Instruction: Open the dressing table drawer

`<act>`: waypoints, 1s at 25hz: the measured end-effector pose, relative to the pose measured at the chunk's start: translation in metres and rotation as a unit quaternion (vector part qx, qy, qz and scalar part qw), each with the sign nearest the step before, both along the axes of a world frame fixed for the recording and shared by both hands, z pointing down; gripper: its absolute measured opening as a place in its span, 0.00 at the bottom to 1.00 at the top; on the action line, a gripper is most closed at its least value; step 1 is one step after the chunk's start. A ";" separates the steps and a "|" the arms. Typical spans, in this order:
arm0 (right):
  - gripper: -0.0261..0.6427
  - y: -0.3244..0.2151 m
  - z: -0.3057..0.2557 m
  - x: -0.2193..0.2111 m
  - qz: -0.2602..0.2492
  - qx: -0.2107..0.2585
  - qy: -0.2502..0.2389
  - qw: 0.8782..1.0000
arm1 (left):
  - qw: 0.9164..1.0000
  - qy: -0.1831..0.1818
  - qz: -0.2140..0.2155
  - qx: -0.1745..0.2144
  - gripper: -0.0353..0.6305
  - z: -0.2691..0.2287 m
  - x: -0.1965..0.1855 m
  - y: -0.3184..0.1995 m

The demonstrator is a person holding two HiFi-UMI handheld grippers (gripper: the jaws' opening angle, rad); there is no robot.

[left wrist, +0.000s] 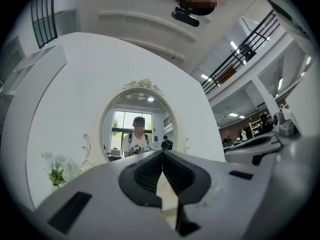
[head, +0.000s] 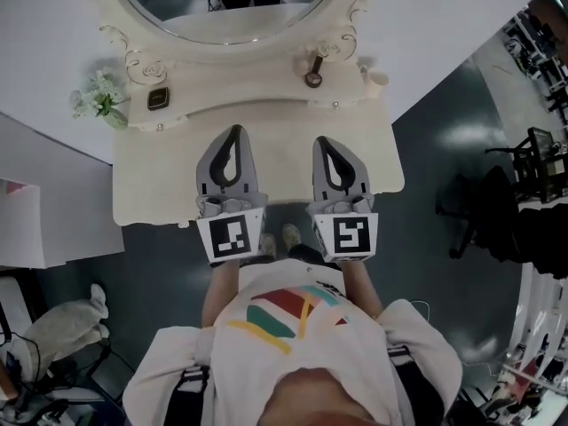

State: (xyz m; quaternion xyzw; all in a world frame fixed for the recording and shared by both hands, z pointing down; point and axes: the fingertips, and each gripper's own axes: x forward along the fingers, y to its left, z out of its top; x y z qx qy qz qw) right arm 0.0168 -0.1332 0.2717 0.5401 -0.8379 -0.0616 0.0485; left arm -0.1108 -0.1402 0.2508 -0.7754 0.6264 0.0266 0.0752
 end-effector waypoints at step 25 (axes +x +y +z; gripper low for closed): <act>0.04 -0.076 0.063 0.031 -0.006 -0.054 -0.005 0.999 | 0.999 0.001 -0.036 -0.026 0.06 0.026 0.007 -0.037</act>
